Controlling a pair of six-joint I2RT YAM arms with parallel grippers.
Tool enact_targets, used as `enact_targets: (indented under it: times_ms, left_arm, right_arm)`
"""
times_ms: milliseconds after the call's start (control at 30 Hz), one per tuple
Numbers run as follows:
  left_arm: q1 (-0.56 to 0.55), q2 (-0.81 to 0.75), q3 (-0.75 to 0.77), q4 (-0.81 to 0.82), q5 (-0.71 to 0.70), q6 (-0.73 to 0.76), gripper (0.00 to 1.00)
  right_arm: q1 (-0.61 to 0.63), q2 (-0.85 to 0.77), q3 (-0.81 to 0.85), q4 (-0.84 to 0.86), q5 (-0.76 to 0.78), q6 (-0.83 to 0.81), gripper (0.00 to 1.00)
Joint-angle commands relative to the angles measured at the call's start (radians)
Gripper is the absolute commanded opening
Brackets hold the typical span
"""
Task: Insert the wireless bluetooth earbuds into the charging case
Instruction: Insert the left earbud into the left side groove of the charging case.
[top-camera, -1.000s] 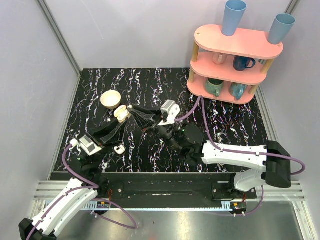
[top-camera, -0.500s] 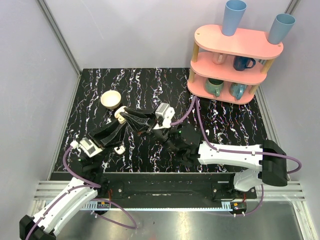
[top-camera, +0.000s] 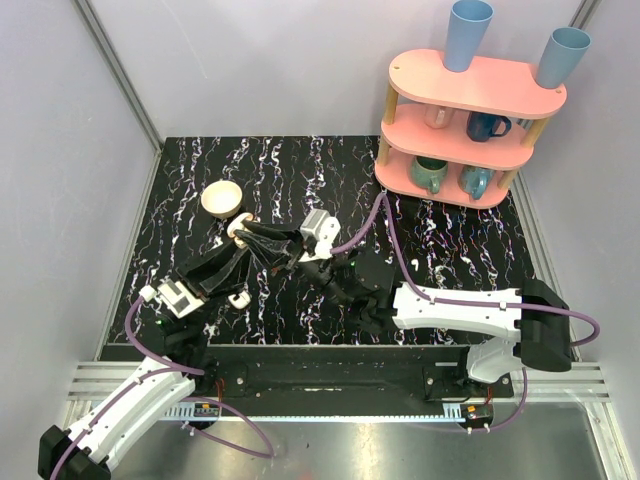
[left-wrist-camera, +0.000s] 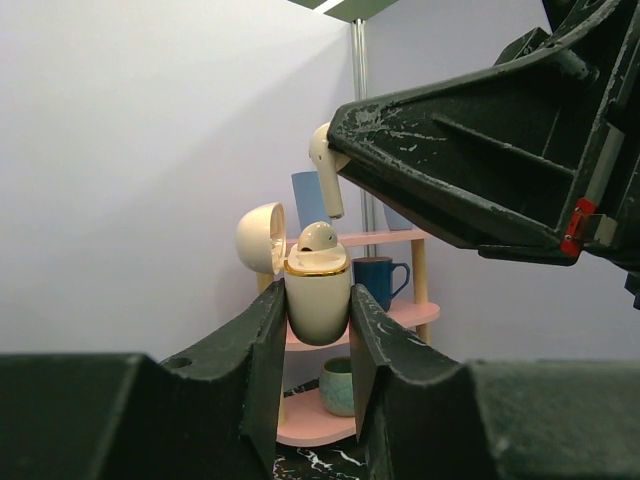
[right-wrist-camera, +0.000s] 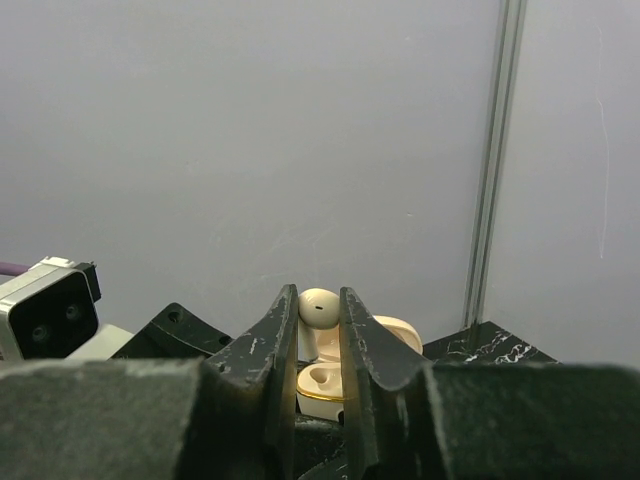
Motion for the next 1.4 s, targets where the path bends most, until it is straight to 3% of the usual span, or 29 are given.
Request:
enact_targets:
  times_ms: [0, 767, 1133, 1267, 1367]
  left_arm:
    - [-0.001, 0.006, 0.007, 0.070, 0.023, -0.013, 0.00]
    - [-0.003, -0.036, 0.012, 0.070, -0.003, -0.016, 0.00]
    - [-0.003, -0.026, -0.007, 0.145, -0.038, -0.028, 0.00]
    - [-0.001, -0.026, -0.004, 0.151, -0.043, -0.025, 0.00]
    - [-0.001, -0.023, -0.002, 0.151, -0.035, -0.027, 0.00]
  right_arm:
    - [0.012, 0.012, 0.060, -0.016, -0.017, -0.030, 0.10]
    - [0.012, 0.029, 0.052, -0.018, 0.011, -0.060, 0.09]
    - [0.013, 0.028, 0.029, -0.007, 0.011, -0.052, 0.10]
    - [0.012, 0.021, 0.023, -0.008, 0.015, -0.064, 0.14]
    - [0.013, 0.015, 0.024, -0.013, 0.008, -0.070, 0.25]
